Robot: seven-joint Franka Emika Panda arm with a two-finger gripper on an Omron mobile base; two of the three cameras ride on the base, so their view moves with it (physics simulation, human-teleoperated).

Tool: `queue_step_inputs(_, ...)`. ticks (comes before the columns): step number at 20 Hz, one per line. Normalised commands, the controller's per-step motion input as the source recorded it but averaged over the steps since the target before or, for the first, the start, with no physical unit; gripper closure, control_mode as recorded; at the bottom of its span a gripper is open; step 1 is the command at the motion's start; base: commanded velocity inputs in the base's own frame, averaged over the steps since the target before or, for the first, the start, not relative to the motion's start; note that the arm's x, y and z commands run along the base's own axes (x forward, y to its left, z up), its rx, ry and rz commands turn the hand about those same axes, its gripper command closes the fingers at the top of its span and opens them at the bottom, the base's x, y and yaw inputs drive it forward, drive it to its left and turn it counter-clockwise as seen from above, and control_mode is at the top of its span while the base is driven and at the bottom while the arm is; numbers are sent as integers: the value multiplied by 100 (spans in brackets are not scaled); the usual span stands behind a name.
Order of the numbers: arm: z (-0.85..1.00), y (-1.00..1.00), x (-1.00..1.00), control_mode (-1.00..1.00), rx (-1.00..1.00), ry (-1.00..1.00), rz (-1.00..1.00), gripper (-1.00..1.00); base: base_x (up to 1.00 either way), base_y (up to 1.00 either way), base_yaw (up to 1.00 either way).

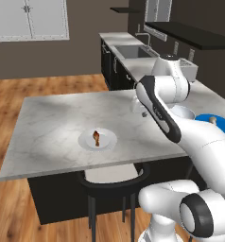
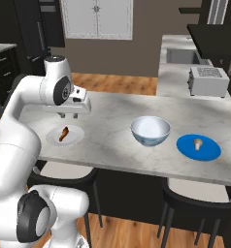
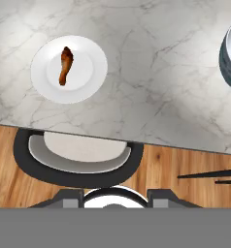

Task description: Pick the chicken drumstick and mushroom from their plates and place them in the bowl. Then put the bowl in the fridge.

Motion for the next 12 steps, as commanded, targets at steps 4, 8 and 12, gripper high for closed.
queue_step_inputs(4,-4,6,-4,-100,0,0,0,-100,0,0,0)
queue_step_inputs(8,-8,19,-7,-100,5,0,0,-100,0,0,0)
queue_step_inputs(12,-19,32,0,-100,9,0,-2,-100,0,0,0)
